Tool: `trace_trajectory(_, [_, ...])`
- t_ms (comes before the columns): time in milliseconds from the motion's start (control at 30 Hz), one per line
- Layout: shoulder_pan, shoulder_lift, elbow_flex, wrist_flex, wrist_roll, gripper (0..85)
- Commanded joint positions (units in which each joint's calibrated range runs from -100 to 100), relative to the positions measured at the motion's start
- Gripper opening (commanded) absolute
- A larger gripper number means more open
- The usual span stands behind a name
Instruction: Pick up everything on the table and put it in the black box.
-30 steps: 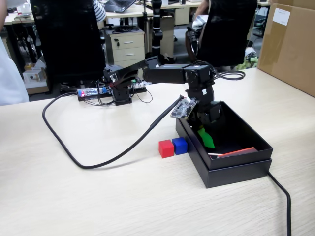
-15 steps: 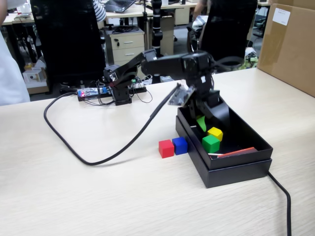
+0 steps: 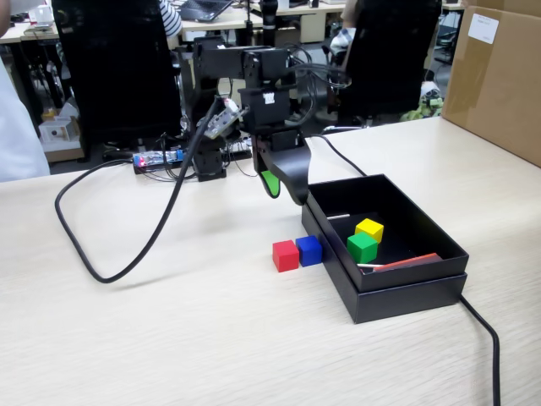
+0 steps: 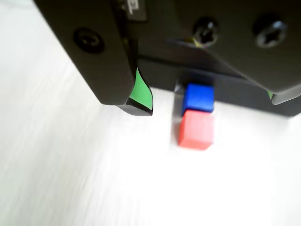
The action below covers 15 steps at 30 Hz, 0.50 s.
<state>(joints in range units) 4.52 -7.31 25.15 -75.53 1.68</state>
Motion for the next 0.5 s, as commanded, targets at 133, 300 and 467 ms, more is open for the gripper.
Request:
trace_trajectory(133, [-1.22, 10.35, 5.59, 1.54, 0.63, 49.3])
trace_trajectory(300, [-1.03, 23.32, 13.38, 1.54, 1.47, 48.7])
trace_trajectory(467, [-0.73, 28.25, 16.01, 1.54, 1.81, 47.7])
